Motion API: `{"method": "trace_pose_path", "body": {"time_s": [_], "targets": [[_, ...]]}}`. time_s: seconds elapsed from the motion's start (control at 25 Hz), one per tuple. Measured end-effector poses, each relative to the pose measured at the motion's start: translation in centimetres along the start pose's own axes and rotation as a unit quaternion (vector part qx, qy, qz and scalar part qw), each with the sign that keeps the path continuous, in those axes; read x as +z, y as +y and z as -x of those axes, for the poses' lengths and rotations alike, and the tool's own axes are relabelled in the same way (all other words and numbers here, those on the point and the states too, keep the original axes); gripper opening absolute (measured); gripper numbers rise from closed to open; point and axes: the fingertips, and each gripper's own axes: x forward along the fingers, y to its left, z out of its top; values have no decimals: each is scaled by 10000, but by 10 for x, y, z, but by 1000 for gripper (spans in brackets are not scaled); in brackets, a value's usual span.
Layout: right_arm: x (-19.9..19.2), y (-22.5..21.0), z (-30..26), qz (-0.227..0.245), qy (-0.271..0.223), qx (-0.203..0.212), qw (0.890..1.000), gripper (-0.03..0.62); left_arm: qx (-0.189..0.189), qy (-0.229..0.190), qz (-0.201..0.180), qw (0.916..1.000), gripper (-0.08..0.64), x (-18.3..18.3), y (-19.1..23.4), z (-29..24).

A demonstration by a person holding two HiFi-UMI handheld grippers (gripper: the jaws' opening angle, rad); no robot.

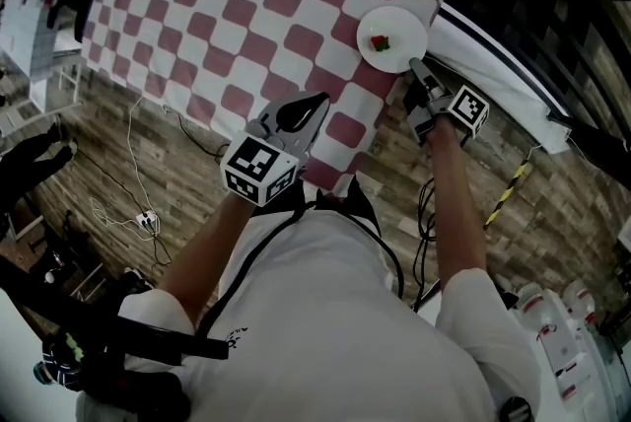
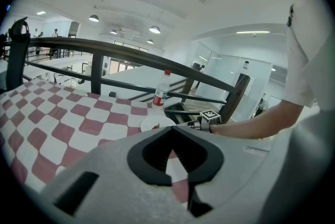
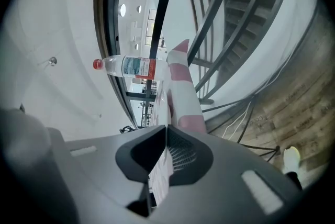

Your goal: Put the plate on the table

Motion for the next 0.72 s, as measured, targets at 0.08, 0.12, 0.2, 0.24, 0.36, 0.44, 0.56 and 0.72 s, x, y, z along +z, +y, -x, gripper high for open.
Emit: {"method": "trace_pose_path", "body": {"time_s": [0.08,0.12,0.2,0.24,0.36,0.44,0.56,0.72], "targets": [[-1,-1,-1,-80,-16,-40,10000,15,-7,-10,-5,10000,2,1,0,1],[-2,-2,-1,-115,-25,-78,9999,17,-8,-14,-7,10000,3,1,0,1],[-3,-5,-1,-140,-37,-181,9997,18,-2,-20,-17,10000,3,1,0,3],[-3,-7,-1,-138,-41,-239,9996,20,2,-23,-26,10000,2,1,0,4],[-4,-7,-1,-66,-58,-367,9993,32,4,-40,-47,10000,2,2,0,8],[-5,-4,-1,-16,-70,-388,9992,86,-3,-53,-55,10000,2,2,-1,10],[-7,3,0,69,-83,-388,9992,135,-19,-85,-81,9999,2,3,-2,15],[-10,5,4,298,-75,-511,9982,218,-60,-119,-92,9999,2,3,-5,20]]}}
